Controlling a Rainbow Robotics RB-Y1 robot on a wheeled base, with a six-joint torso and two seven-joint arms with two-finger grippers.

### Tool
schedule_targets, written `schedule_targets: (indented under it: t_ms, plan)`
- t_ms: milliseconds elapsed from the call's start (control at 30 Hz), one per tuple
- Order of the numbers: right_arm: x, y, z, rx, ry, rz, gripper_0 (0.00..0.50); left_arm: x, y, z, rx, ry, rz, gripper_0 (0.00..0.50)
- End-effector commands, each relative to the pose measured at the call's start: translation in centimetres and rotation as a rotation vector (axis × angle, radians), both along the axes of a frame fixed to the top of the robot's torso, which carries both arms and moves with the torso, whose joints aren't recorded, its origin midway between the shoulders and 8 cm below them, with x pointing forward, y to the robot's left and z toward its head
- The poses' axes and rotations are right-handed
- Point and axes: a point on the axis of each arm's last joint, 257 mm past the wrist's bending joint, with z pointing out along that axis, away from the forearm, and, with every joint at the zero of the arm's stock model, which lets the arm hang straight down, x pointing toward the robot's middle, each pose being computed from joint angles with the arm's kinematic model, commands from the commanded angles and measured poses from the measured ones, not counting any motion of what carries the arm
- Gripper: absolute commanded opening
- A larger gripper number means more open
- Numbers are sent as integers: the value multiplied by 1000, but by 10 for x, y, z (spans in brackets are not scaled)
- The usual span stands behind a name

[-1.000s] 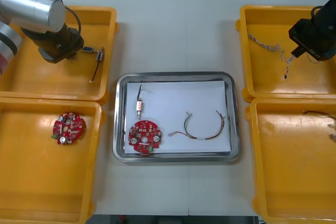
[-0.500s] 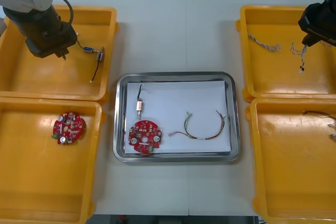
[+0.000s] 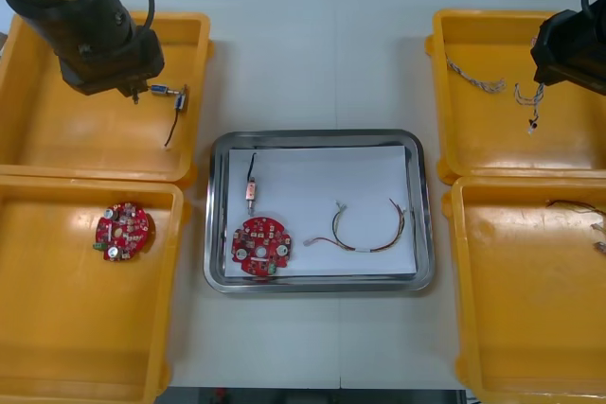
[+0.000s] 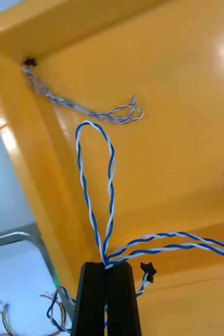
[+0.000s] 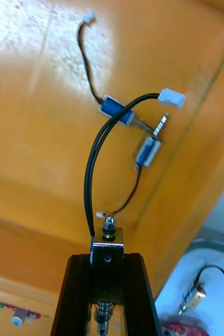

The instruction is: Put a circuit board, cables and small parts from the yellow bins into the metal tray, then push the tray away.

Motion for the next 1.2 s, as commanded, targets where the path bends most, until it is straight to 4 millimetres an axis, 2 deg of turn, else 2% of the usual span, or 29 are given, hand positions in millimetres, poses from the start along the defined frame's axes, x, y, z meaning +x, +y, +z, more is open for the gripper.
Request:
schedule_targets:
  t_ms: [33,67,167,300,467,667,967,1200]
  plan:
    - [-18,9,13,-73,-63,109,0,-17,-6,17,27,-25,-114,0]
    - [-19,14,14,-81,-70,126,0,-19,-7,18,30,-25,-119,0]
    - [-32,44,20,-151,-104,248,0,-31,-23,22,20,-22,-166,0]
    - [-49,69,19,-228,-120,365,0,-42,-36,26,25,-25,-204,0]
    - [-77,106,7,-267,-106,543,0,-51,-51,29,28,-42,-245,0]
    - [-105,138,-8,-340,-94,728,0,-55,-60,33,26,-59,-275,0]
    - [-126,151,-42,-578,-67,1032,0,-56,-61,33,25,-60,-279,0]
    - [-123,150,-61,-781,-57,1199,0,-55,-60,32,25,-57,-276,0]
